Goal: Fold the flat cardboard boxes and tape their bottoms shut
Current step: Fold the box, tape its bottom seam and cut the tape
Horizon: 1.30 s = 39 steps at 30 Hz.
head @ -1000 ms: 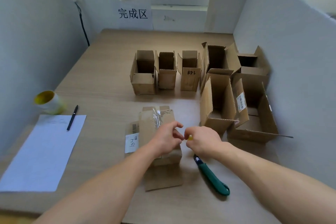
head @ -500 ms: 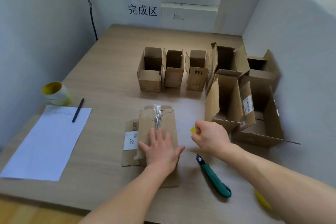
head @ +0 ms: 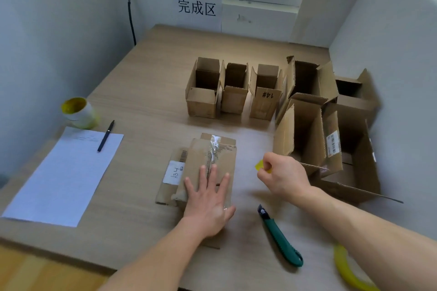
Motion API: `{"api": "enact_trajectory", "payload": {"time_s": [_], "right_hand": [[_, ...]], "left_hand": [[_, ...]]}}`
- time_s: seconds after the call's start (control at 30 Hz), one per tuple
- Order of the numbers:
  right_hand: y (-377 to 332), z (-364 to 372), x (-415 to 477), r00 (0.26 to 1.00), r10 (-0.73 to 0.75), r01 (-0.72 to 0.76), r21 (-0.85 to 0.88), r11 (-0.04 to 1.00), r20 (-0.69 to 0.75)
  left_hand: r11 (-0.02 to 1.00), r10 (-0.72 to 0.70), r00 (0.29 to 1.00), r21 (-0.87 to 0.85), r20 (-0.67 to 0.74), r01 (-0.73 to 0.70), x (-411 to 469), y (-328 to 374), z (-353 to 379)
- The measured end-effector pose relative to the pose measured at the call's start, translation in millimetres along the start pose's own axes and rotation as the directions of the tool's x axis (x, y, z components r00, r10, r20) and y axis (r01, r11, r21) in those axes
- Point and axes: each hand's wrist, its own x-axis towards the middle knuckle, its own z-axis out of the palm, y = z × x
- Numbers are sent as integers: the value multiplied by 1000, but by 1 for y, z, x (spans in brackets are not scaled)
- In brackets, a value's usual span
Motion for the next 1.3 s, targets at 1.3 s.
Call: {"api": "enact_trajectory", "payload": {"time_s": [1.3], "right_hand": [[-42,48,50,979,-49,55,-25,998,195]], "left_hand": [[483,-601,790,-843,-121,238,27,-96,12]]}}
